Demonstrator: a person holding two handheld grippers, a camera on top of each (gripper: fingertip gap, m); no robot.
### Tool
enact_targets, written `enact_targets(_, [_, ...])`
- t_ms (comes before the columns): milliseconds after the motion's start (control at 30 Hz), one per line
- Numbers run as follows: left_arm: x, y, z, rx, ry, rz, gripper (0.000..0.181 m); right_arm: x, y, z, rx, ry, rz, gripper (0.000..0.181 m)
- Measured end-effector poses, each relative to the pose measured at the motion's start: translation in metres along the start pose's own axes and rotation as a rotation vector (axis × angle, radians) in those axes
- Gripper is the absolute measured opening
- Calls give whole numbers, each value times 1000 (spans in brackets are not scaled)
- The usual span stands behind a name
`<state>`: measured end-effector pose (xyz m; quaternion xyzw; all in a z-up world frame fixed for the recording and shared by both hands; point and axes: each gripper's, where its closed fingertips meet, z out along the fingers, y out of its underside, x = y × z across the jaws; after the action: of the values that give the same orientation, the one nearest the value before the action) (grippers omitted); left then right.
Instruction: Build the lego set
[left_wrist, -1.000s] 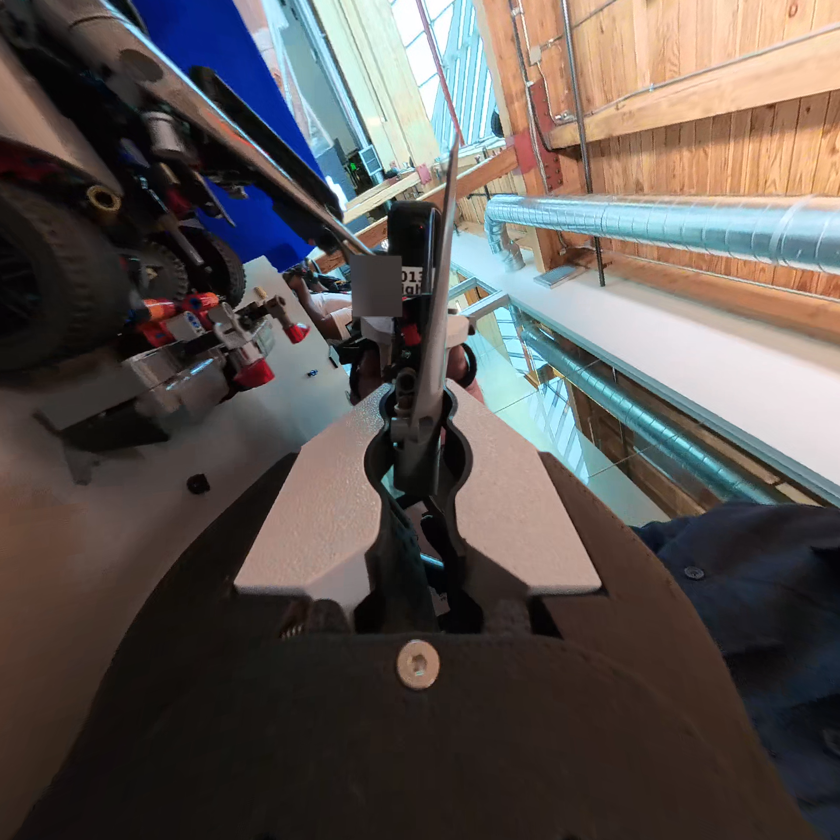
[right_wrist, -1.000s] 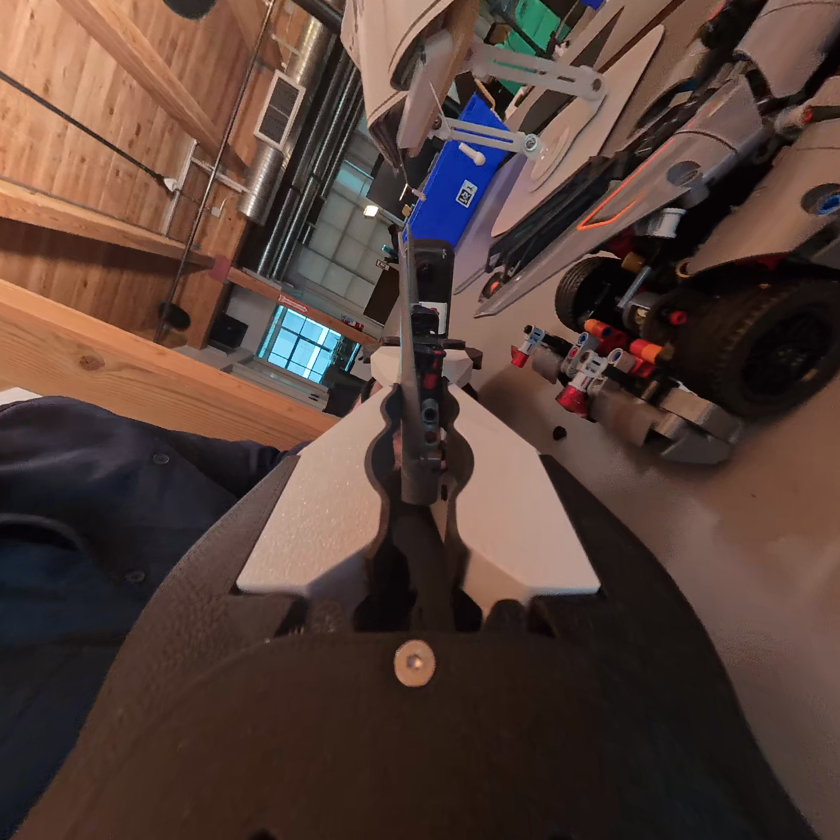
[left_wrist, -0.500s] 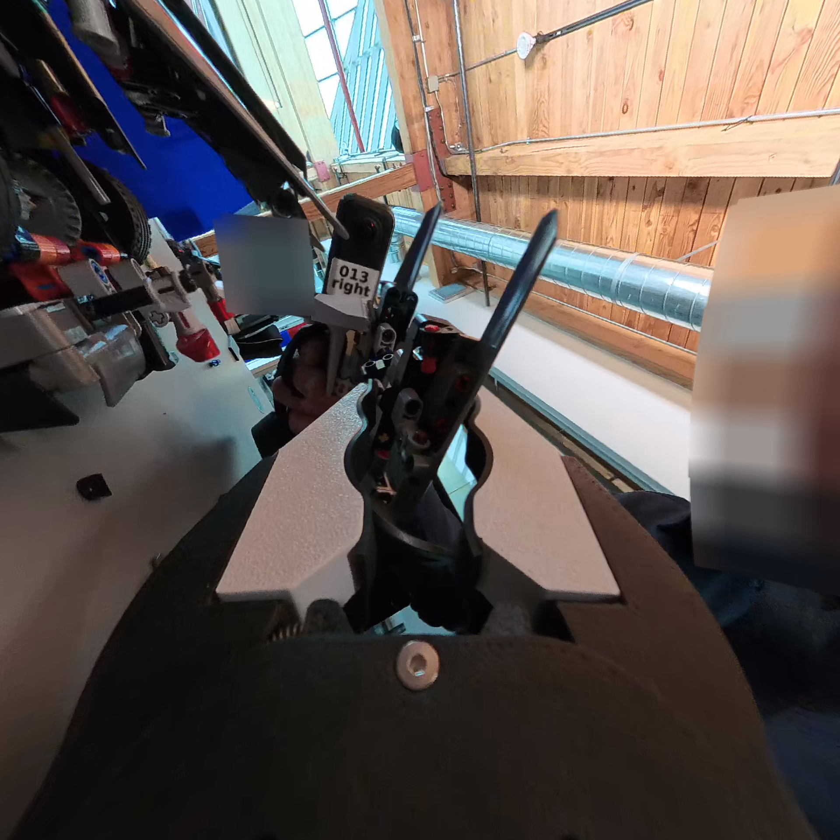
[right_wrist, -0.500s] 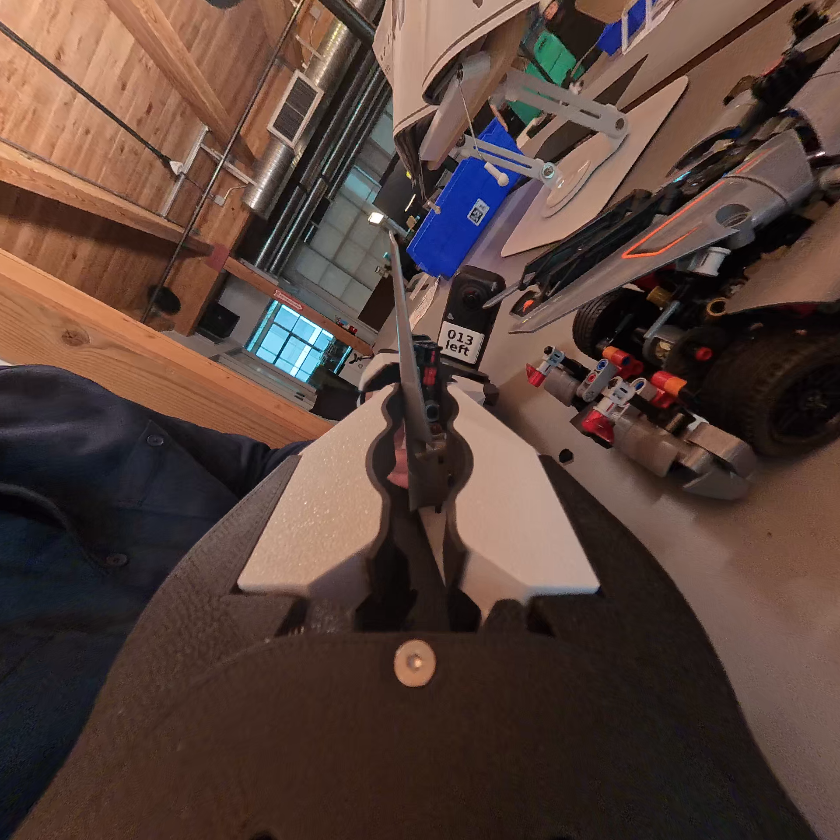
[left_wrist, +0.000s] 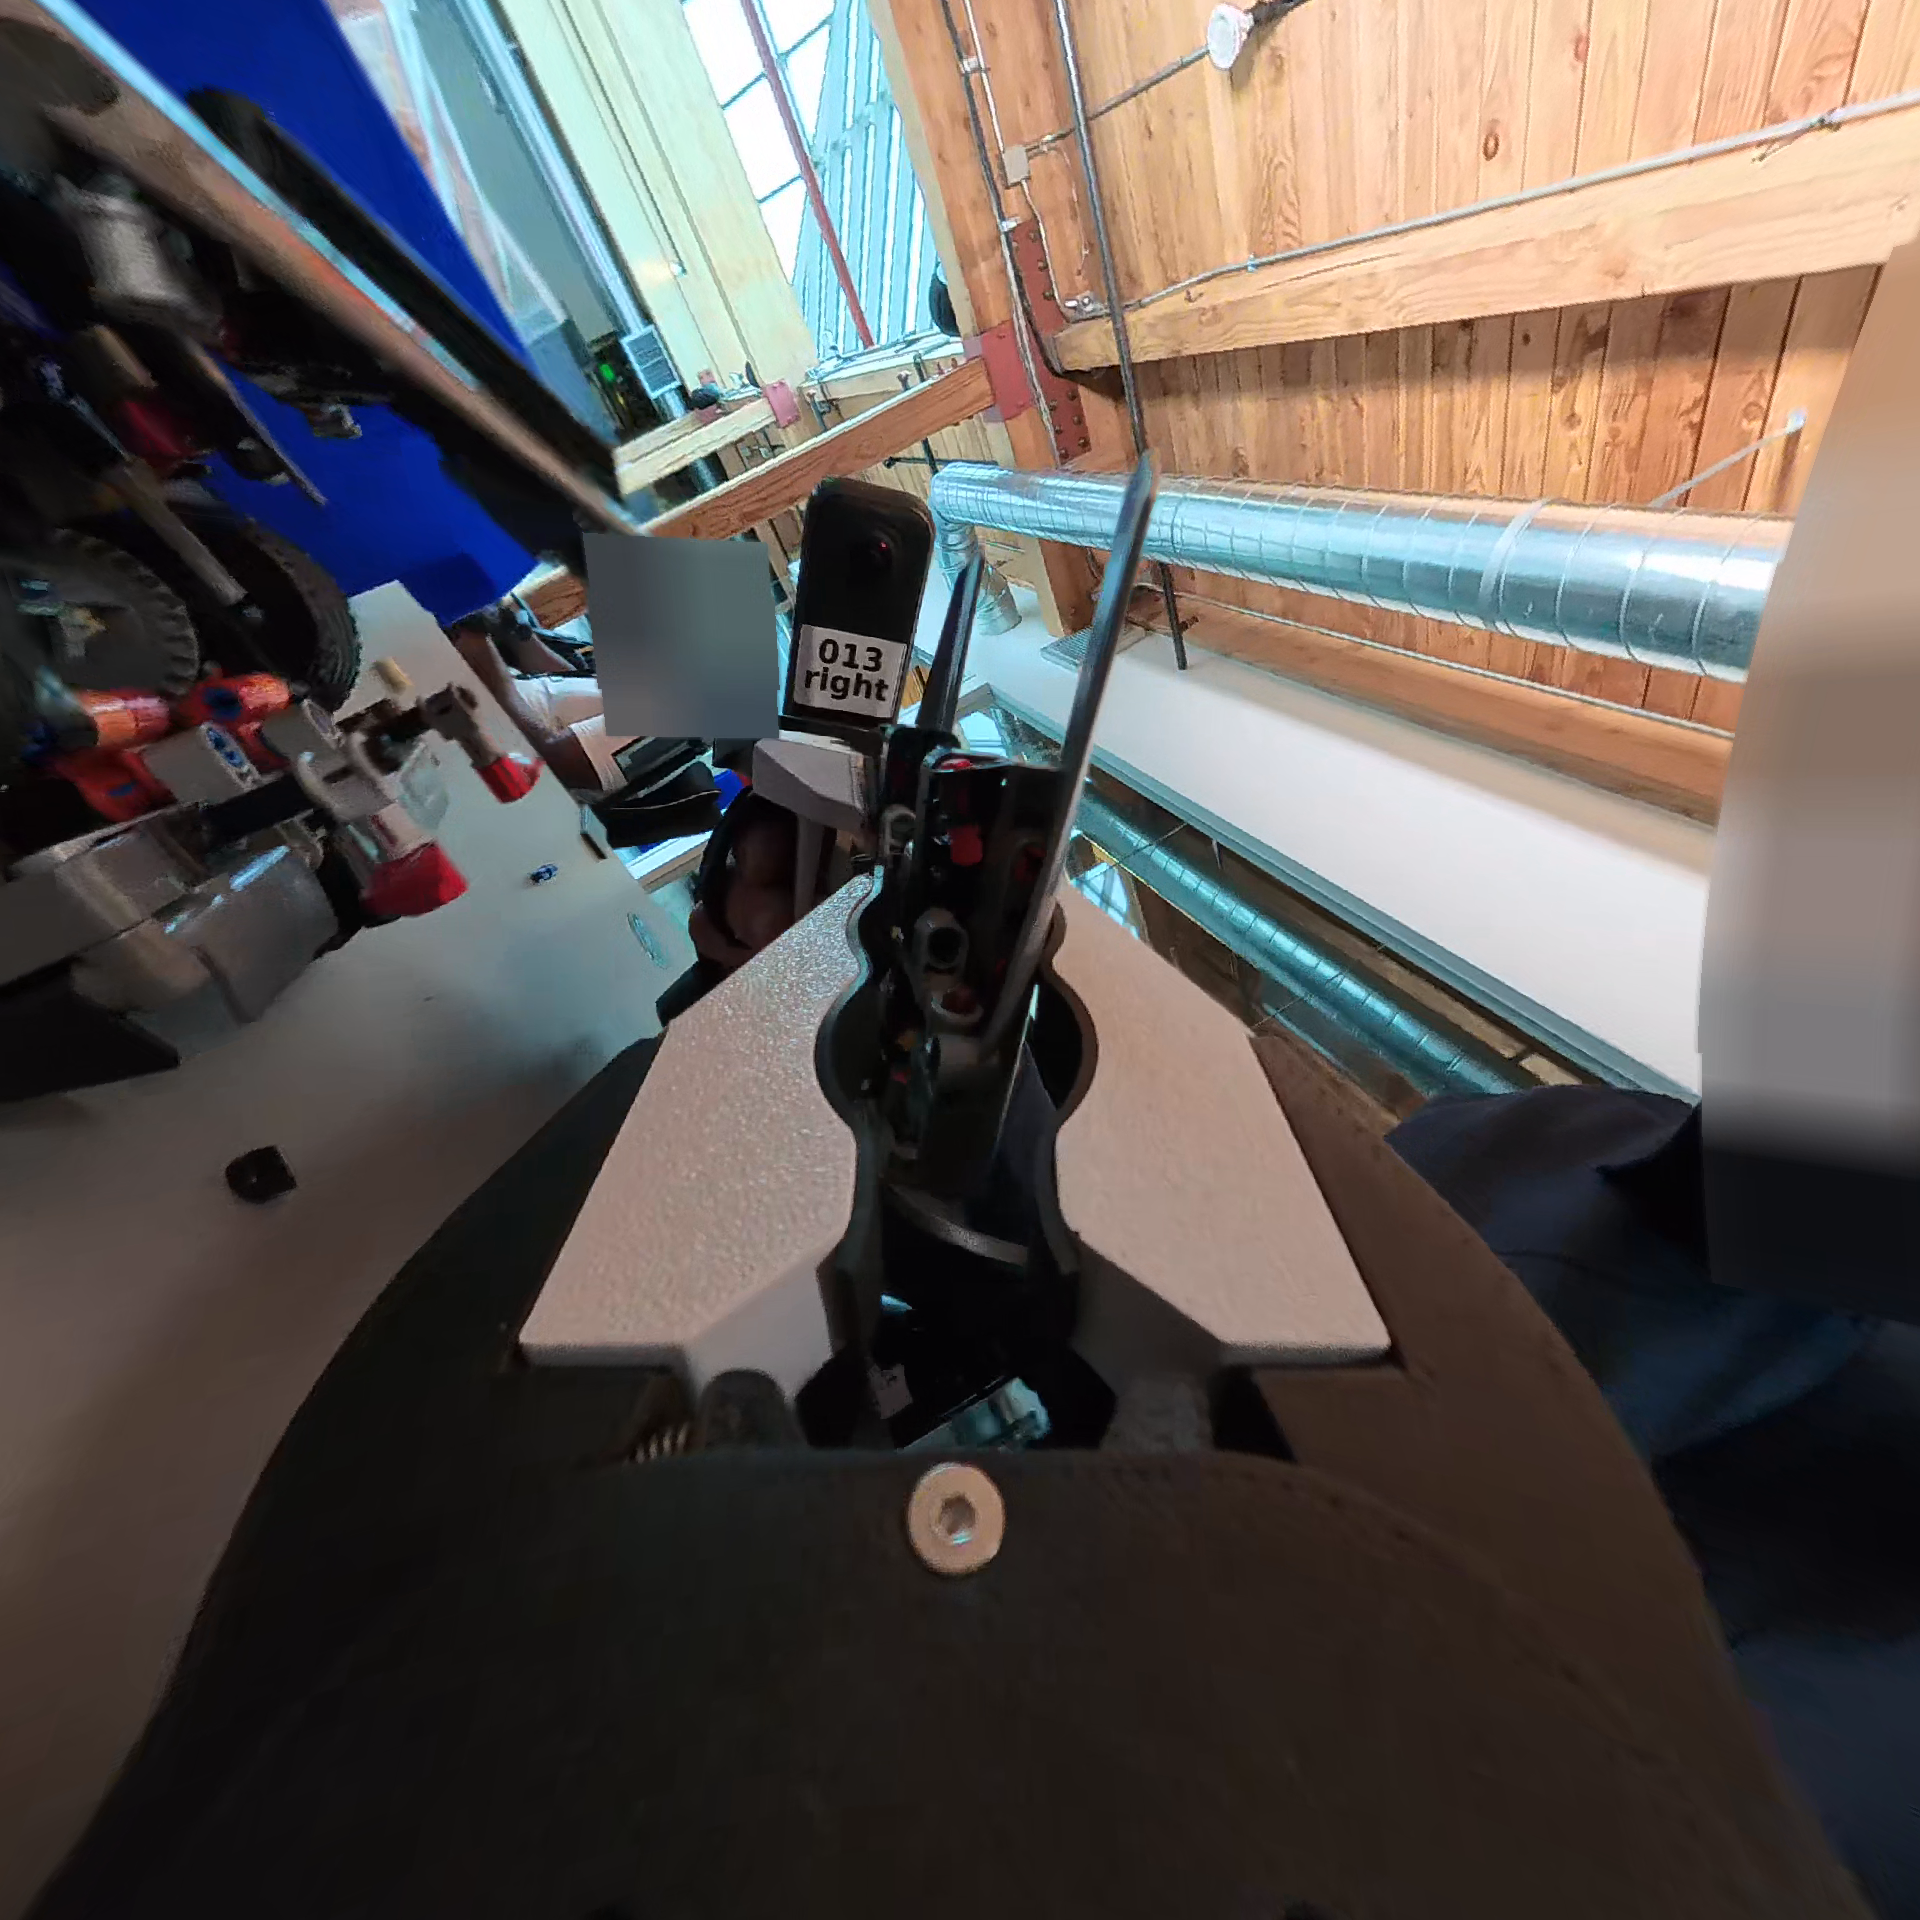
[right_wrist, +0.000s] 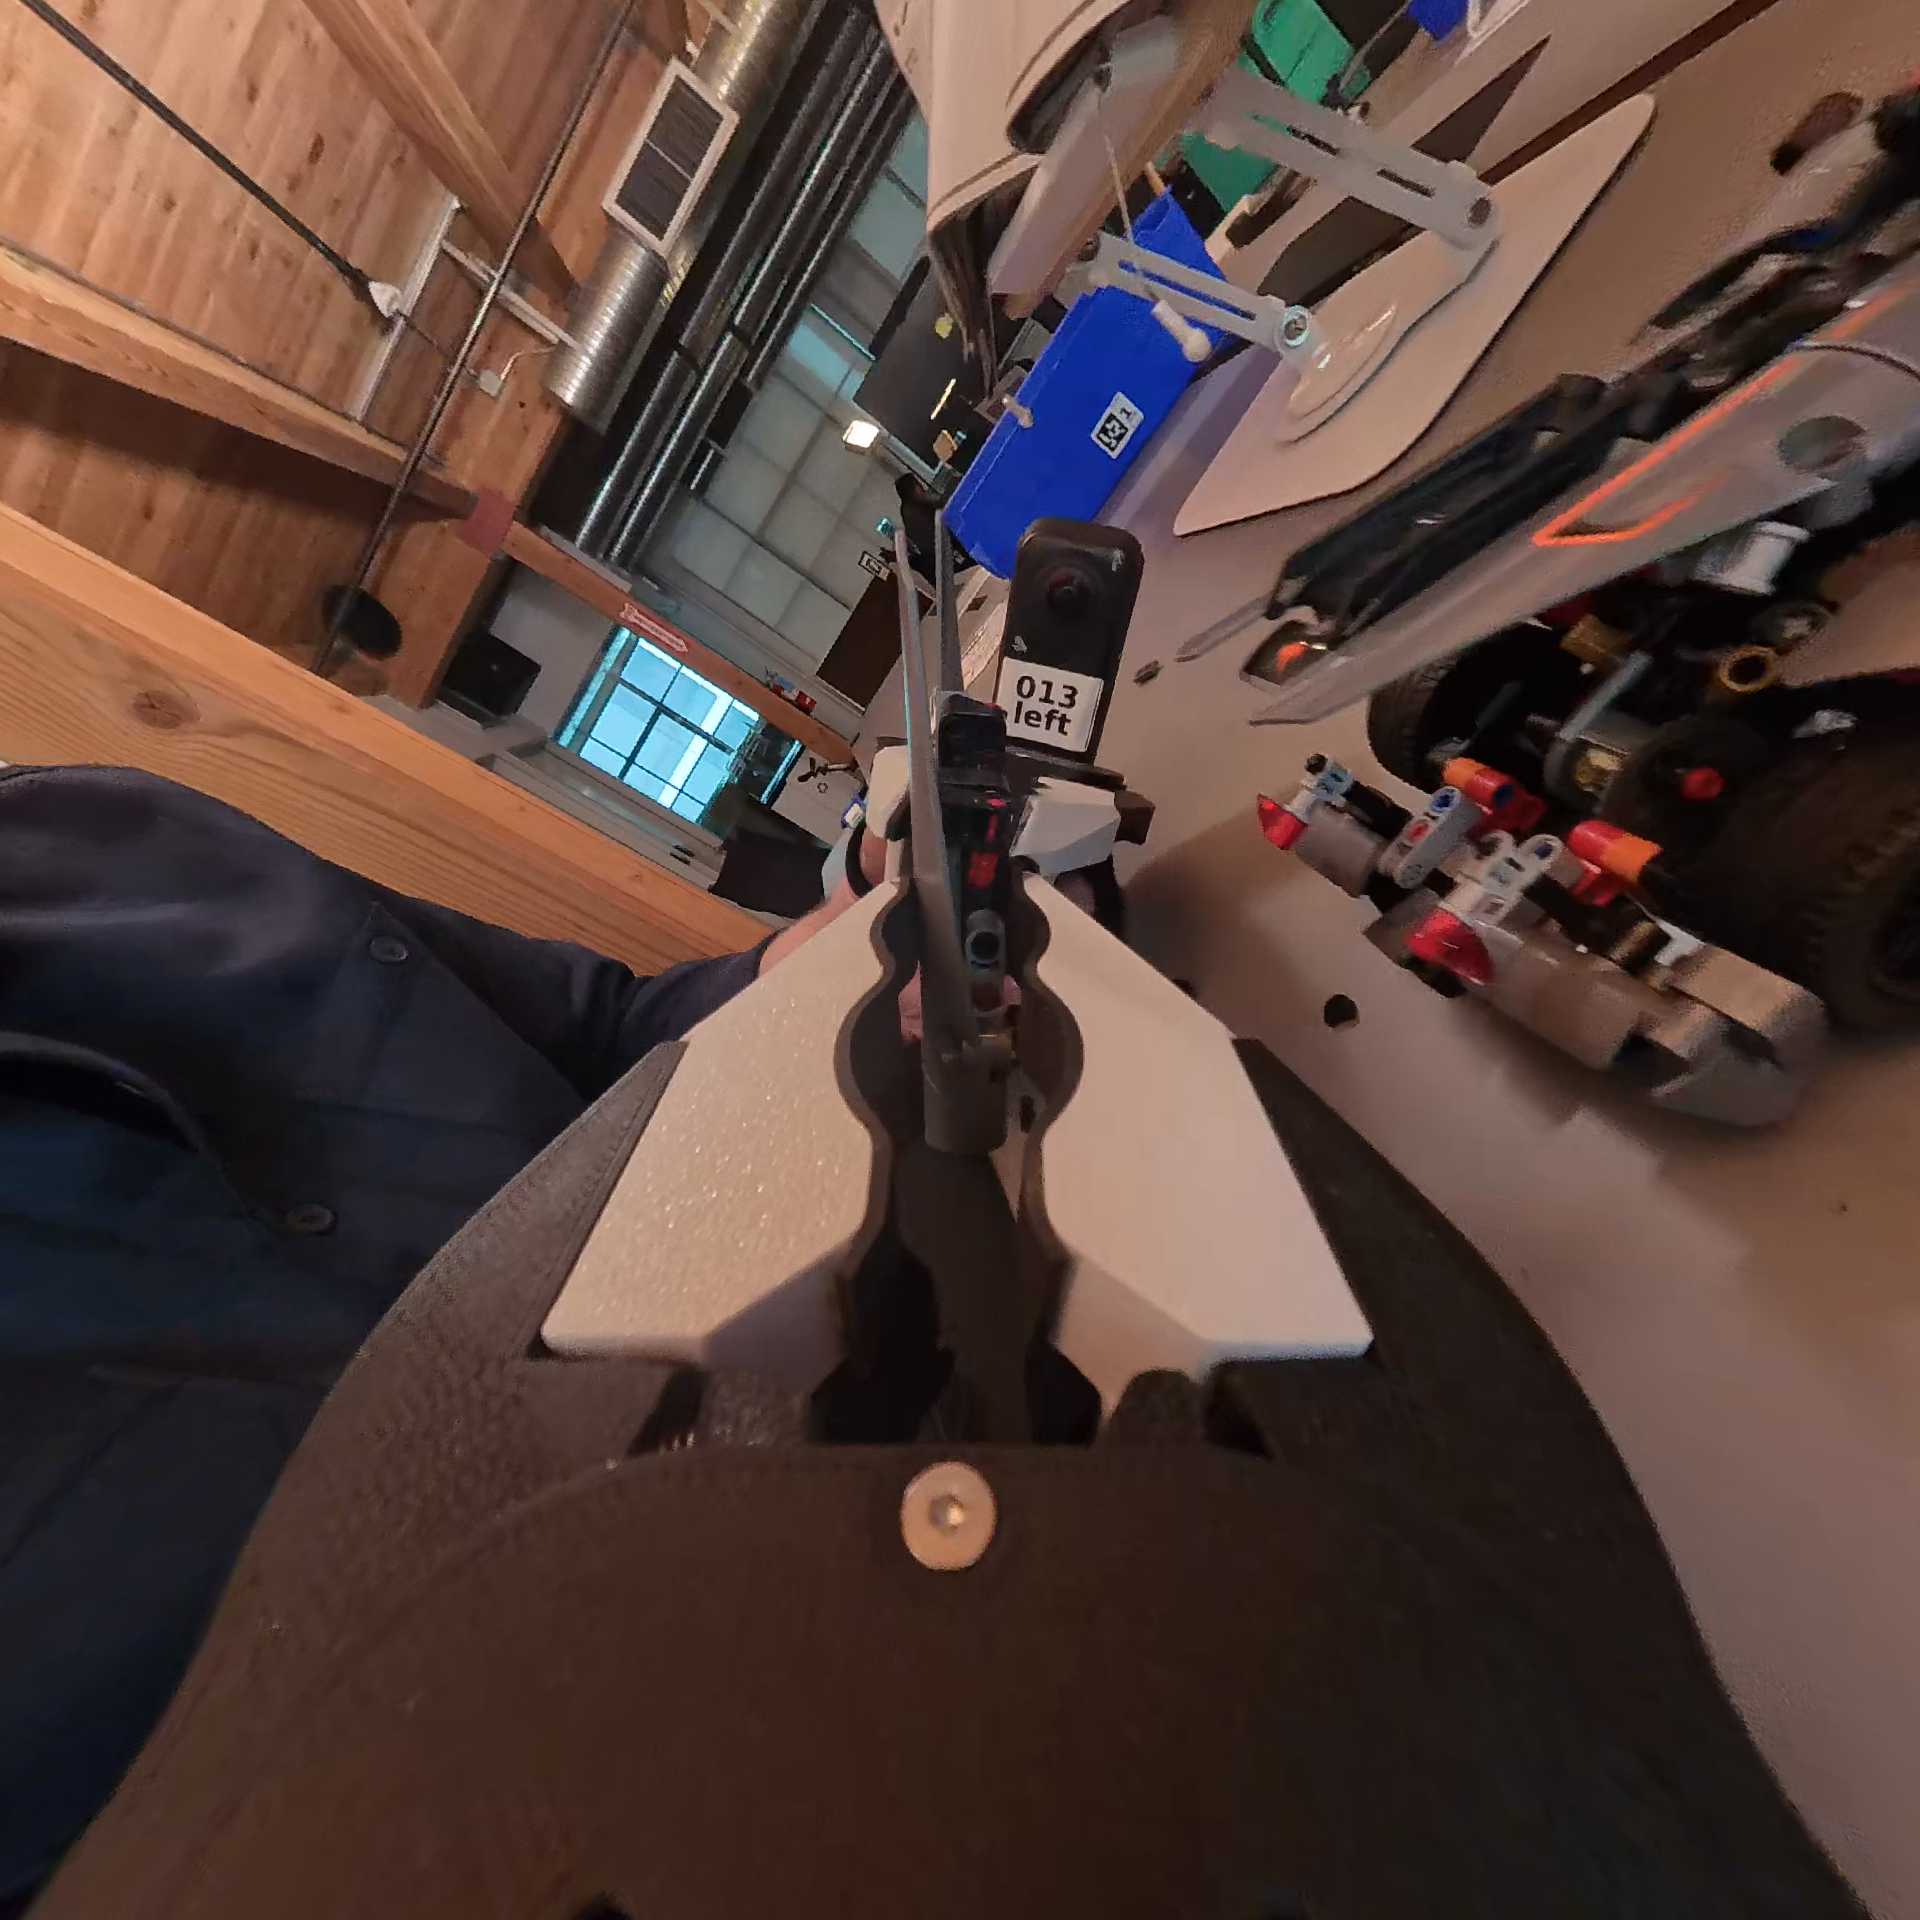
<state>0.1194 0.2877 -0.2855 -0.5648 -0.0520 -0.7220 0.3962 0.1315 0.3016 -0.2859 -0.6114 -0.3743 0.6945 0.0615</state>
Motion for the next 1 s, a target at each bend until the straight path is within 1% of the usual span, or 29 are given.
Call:
enact_targets(133, [5,-2,-8,-26,-54,74,14,-8,1,9,-49,41,-44,15])
enact_targets(167, [7,-6,-11,-18,-60,76,14,-9,1,12,-60,59,-49,17])
enact_targets(233, [17,-12,-21,-11,-60,88,13,-11,-4,16,-65,84,-73,28])
enact_targets(300, [19,-17,-34,-41,-122,104,13,-14,-8,15,-67,97,-104,29])
enact_targets(400, [26,-28,-61,-95,-215,141,13,-17,-15,1,-53,161,-175,33])
enact_targets(467, [18,-37,-87,-139,-359,186,13,-12,-17,-13,-59,254,-228,36])
enact_targets(533, [11,-43,-113,-177,-439,167,13,-5,-19,-29,-58,359,-296,36])
enact_targets(600, [-3,-49,-141,-199,-570,183,13,7,-15,-39,-108,458,-322,41])
enact_targets(633, [-8,-52,-151,-198,-600,175,13,13,-13,-41,-134,487,-327,44])
enact_targets(700, [-16,-54,-164,-200,-647,153,13,20,-12,-39,-140,493,-328,44])
enact_targets(733, [-21,-53,-169,-211,-673,159,13,23,-12,-37,-143,492,-326,44])
enact_targets(800, [-26,-48,-169,-248,-673,159,13,28,-9,-33,-170,500,-337,44])
enact_targets(867, [-38,-40,-173,-316,-739,181,13,30,-10,-27,-193,522,-387,44])
enact_targets(1000, [-45,-43,-170,-317,-743,181,14,34,-19,-14,-261,616,-548,45])
